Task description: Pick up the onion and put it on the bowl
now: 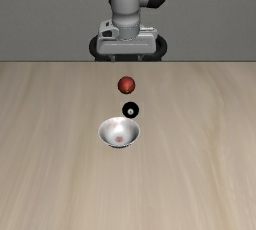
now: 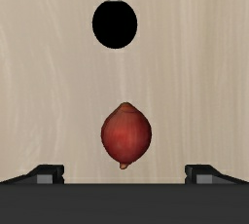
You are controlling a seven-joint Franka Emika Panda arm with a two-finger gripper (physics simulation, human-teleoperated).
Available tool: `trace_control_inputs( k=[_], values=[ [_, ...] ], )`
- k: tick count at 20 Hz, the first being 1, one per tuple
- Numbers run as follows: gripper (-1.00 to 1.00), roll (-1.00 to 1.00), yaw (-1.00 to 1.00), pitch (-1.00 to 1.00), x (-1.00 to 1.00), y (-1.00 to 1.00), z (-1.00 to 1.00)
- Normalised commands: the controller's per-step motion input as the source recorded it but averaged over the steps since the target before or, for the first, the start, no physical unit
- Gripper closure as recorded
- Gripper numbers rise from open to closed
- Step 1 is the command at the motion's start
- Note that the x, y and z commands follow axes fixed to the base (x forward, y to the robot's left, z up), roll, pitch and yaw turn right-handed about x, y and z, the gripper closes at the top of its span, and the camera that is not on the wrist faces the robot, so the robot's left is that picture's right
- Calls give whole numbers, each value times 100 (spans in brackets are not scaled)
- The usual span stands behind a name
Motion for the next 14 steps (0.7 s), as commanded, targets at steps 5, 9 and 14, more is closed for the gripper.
trace_control_inputs(
  k=[5, 9, 14],
  values=[
    [-100, 0, 0, 0, 0, 0, -100],
    [-100, 0, 0, 0, 50, 0, -50],
    [100, 0, 0, 0, 0, 0, 0]
  ],
)
